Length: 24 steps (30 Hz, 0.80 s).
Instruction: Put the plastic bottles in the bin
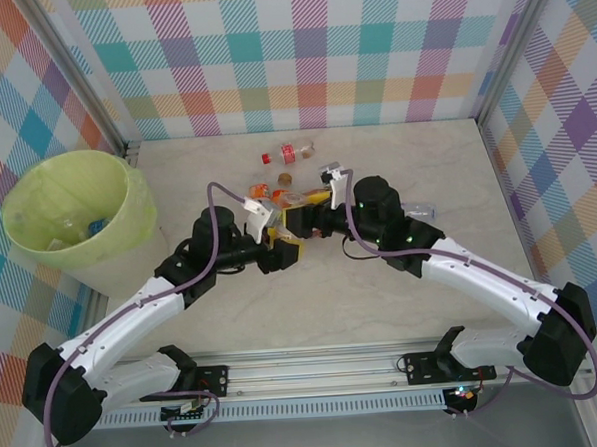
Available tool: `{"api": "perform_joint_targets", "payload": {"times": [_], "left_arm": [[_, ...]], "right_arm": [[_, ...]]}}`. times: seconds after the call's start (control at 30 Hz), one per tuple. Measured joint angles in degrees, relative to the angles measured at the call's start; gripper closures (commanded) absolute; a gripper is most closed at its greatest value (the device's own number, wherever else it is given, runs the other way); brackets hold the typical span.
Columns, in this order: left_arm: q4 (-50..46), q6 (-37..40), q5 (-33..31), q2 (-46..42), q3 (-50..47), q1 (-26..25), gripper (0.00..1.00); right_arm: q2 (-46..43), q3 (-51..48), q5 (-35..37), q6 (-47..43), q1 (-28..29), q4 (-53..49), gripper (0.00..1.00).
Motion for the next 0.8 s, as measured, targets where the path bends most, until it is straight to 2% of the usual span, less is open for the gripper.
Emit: {"api": "perform_joint_targets", "payload": {"times": [0.03,0.13,0.23,0.33,0.47,0.63,0.8], "left_arm": [[-0.04,-0.17,-2.23,-0.39,-0.02,0.00,0.54],[-0.52,-0.79,-10.49,-1.79,-0.11,0.00,0.54],[-1.73,-2.08,-20.61,-3.61,-0.11,0.00,0.54],[-4.28,-2.93,-29.20,-5.46,0.17,0.00,0.54],[-8.79,-2.73,-37.46,-7.13,2.69,0.44,0.54],[-11.74,-0.11,-44.70,-7.69,7.21,2.12,0.56],[-13.68,3.85,-50.49,-6.03,13.20,6.54,0.56]], "right_arm": [[-0.09,-0.22,1.14,0.81,0.07,0.85,0.00],[-1.57,-2.49,6.73,2.95,0.44,3.13,0.00],[-3.89,-5.66,16.94,6.16,0.46,3.28,0.00],[-5.92,-8.52,27.36,11.54,0.17,0.81,0.00],[-7.34,-11.45,36.79,20.61,-1.14,-5.81,0.00],[-8.83,-15.39,43.12,29.42,-2.32,-12.24,0.00],[-10.91,-16.20,46.42,33.75,-2.73,-15.65,0.00]]}}
